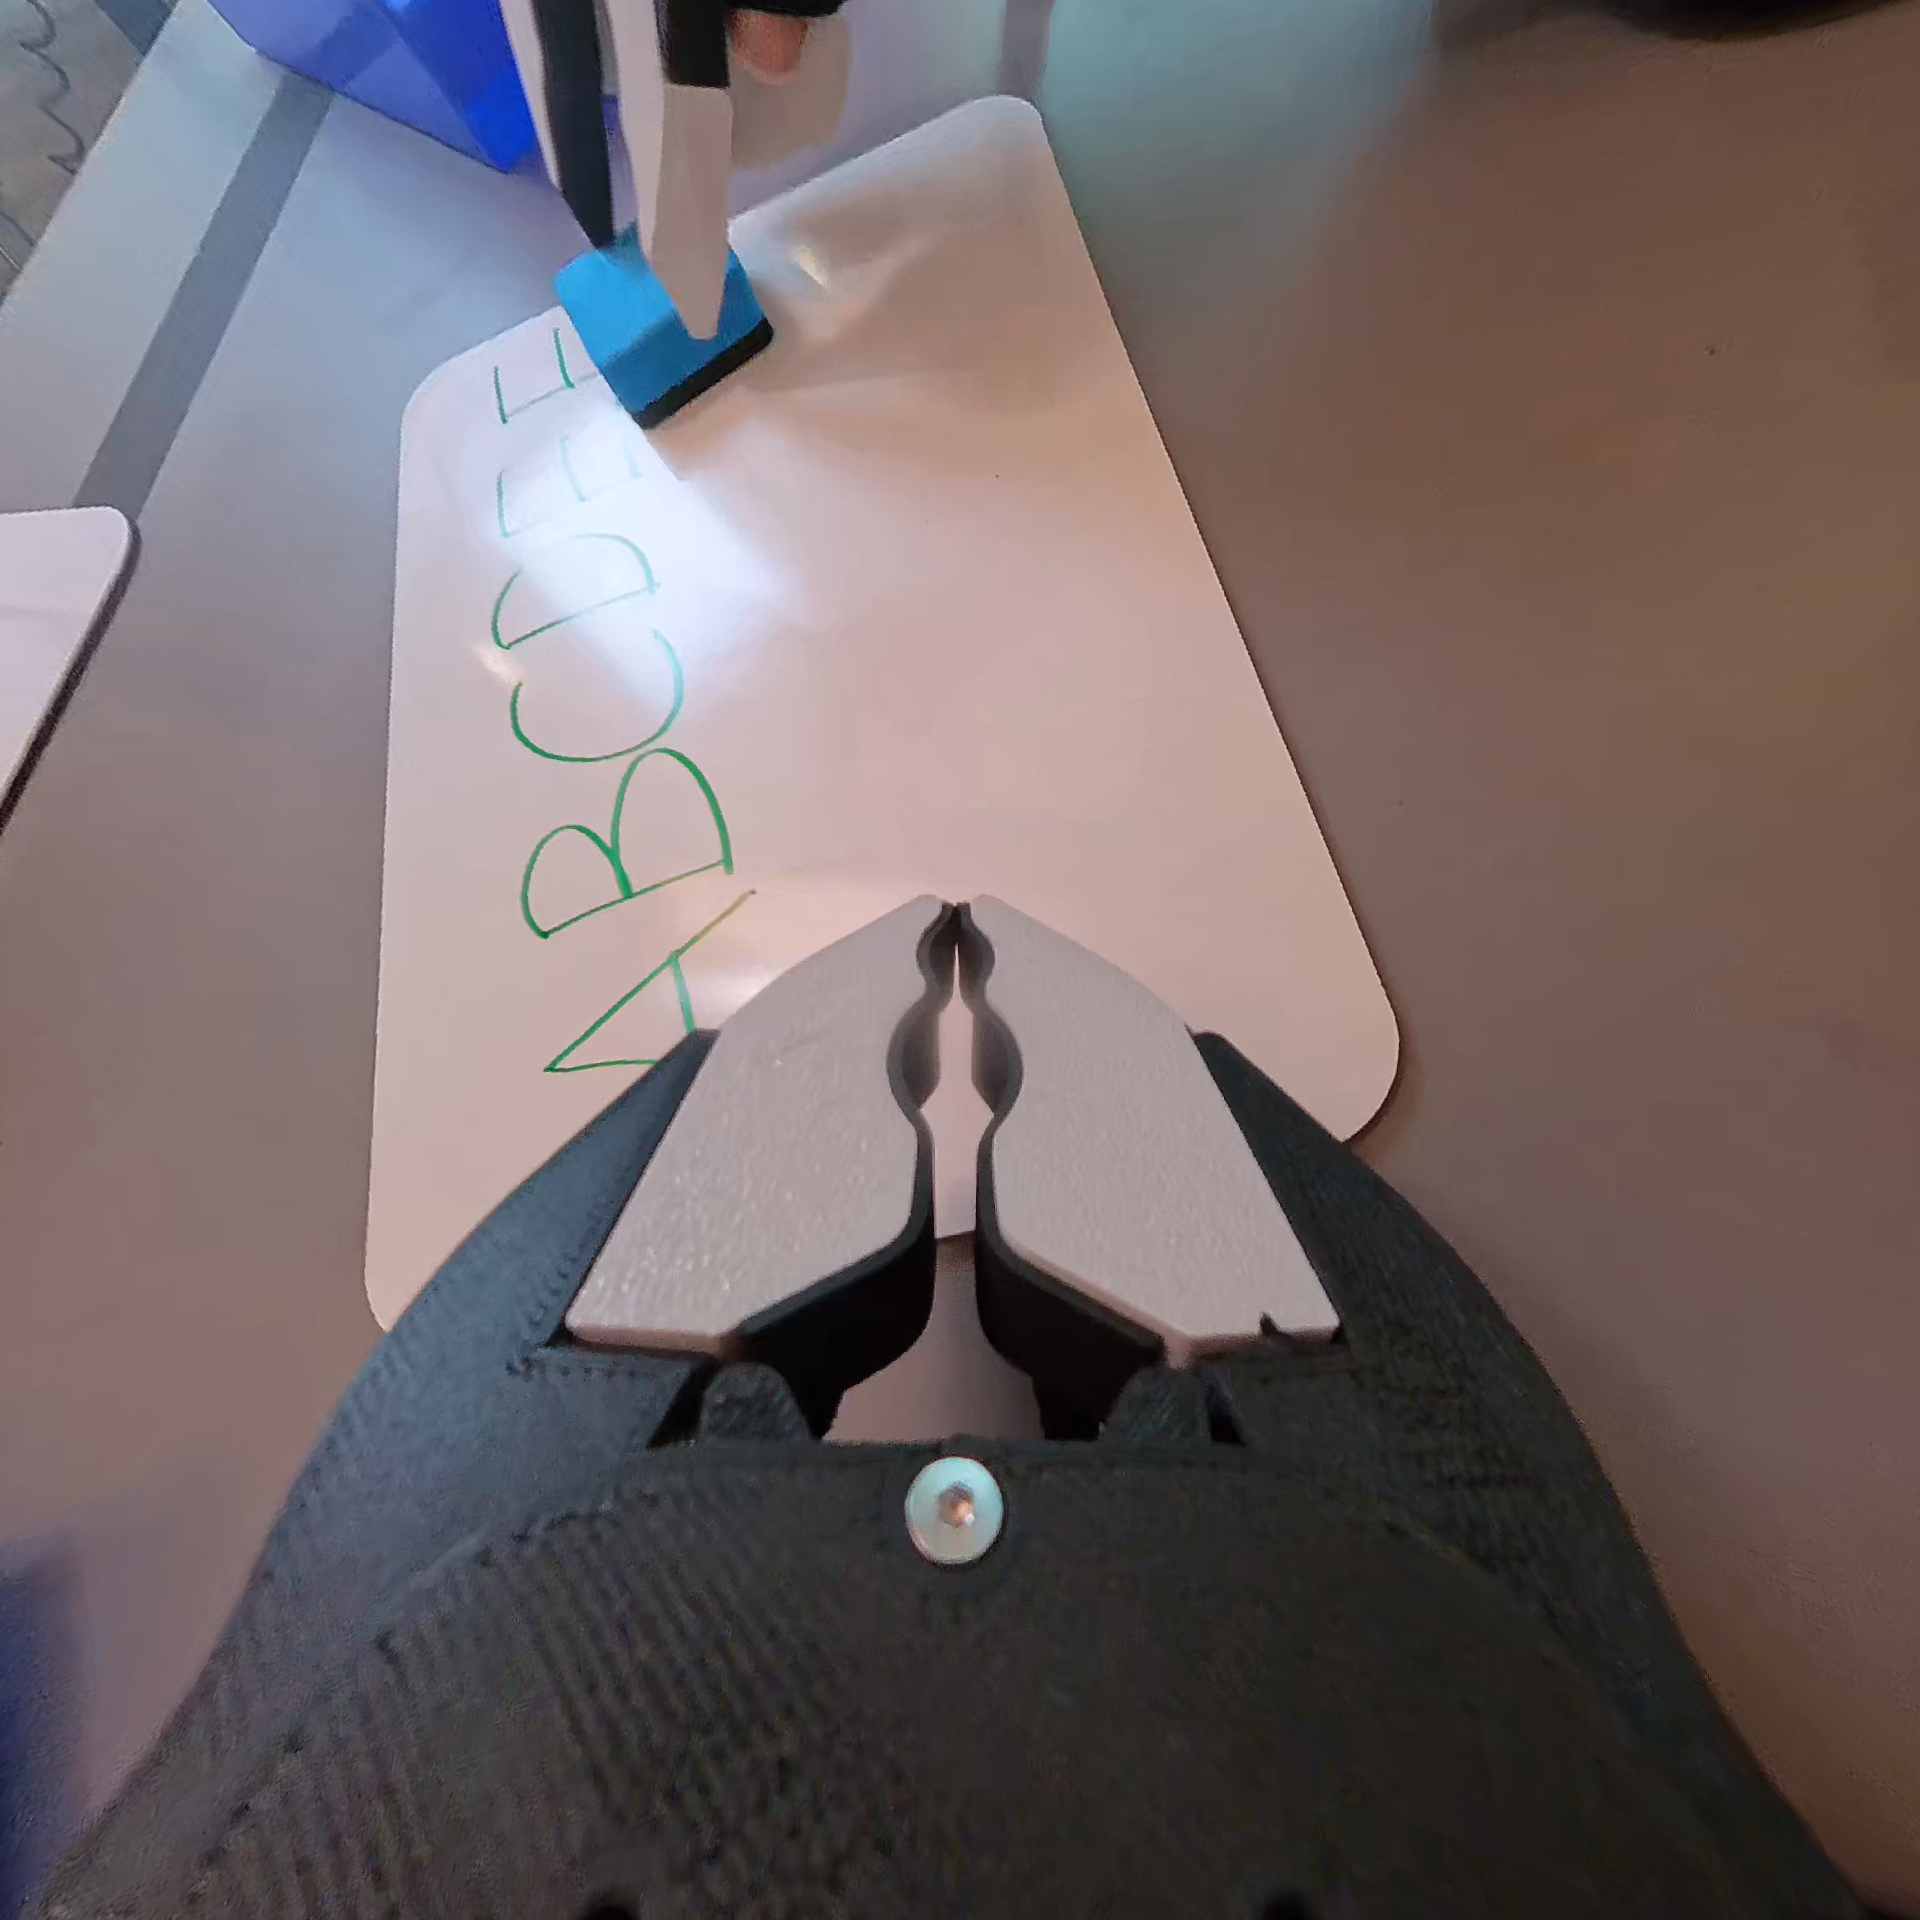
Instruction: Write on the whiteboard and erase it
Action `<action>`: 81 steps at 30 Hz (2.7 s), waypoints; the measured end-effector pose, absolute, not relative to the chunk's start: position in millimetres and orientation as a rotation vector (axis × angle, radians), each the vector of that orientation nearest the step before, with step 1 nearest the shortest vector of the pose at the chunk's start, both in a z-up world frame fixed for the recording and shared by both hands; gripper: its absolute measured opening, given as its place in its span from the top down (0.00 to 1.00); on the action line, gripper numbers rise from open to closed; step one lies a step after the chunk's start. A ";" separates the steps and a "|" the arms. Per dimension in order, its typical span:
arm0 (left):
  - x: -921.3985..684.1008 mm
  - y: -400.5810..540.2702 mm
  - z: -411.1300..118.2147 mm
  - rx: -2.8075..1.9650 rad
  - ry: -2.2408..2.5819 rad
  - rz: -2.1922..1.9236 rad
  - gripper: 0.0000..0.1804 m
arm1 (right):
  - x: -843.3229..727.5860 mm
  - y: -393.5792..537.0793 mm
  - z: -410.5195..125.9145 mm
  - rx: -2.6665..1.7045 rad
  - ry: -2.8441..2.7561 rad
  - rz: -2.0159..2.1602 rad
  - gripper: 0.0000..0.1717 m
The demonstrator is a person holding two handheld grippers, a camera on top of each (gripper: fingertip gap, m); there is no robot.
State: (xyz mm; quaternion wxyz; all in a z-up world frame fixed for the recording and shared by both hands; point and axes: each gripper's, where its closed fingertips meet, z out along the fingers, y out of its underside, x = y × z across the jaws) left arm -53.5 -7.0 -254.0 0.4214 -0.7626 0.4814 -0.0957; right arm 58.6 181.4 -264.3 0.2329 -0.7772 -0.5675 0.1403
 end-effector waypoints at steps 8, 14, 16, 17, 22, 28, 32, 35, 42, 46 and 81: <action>-55.6 -18.5 -266.5 -2.014 1.271 -0.233 1.00 | 57.2 186.9 -264.9 -2.144 -1.524 0.410 0.70; -51.5 -30.5 -277.4 -2.077 1.348 -0.198 1.00 | 57.6 186.2 -265.5 -2.150 -1.529 0.384 0.70; -47.9 -33.1 -277.8 -2.074 1.365 -0.191 1.00 | 57.7 186.1 -265.7 -2.152 -1.524 0.388 0.70; -46.7 -34.4 -277.9 -2.075 1.374 -0.186 1.00 | 57.9 185.9 -265.8 -2.152 -1.521 0.389 0.70; -45.8 -35.1 -277.9 -2.059 1.406 -0.129 1.00 | 59.3 184.8 -265.9 -2.152 -1.513 0.393 0.71; -38.2 -31.2 -277.5 -1.953 1.439 -0.128 1.00 | 59.5 184.7 -266.1 -2.150 -1.508 0.399 0.71; -34.2 -32.5 -277.8 -2.042 1.366 -0.276 1.00 | 60.4 184.2 -266.2 -2.155 -1.509 0.398 0.71; -33.7 -32.5 -277.9 -2.064 1.340 -0.333 1.00 | 63.5 182.4 -266.4 -2.167 -1.526 0.392 0.71; -32.8 -35.8 -278.3 -2.094 1.336 -0.386 1.00 | 61.0 208.6 -266.3 -2.206 -1.444 0.351 0.71; -33.9 -36.0 -278.5 -2.100 1.339 -0.372 1.00 | 45.0 184.8 -266.7 -2.165 -1.578 0.369 0.71; -32.9 -47.6 -279.0 -2.137 1.387 -0.397 1.00 | 18.4 186.1 -267.0 -2.108 -2.041 0.389 0.71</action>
